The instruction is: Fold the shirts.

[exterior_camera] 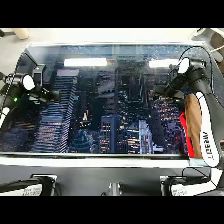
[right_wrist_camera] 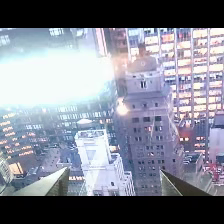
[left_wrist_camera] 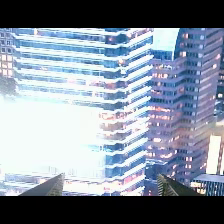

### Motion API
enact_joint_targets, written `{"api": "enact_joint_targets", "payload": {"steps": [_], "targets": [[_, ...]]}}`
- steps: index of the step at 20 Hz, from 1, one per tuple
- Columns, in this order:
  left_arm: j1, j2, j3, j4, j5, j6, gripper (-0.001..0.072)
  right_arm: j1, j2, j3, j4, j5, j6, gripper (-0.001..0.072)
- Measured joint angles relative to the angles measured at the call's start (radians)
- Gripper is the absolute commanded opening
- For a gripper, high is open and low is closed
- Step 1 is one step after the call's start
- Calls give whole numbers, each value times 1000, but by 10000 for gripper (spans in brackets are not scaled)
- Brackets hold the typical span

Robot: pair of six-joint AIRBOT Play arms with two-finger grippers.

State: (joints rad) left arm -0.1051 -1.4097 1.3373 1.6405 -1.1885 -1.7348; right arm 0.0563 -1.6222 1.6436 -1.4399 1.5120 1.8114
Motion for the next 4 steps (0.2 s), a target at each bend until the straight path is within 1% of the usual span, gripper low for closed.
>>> {"api": "enact_joint_targets", "payload": {"steps": [4], "targets": [[0,0,-3,0,2,-1,672,2,-4,0,0,2,4,604]]}}
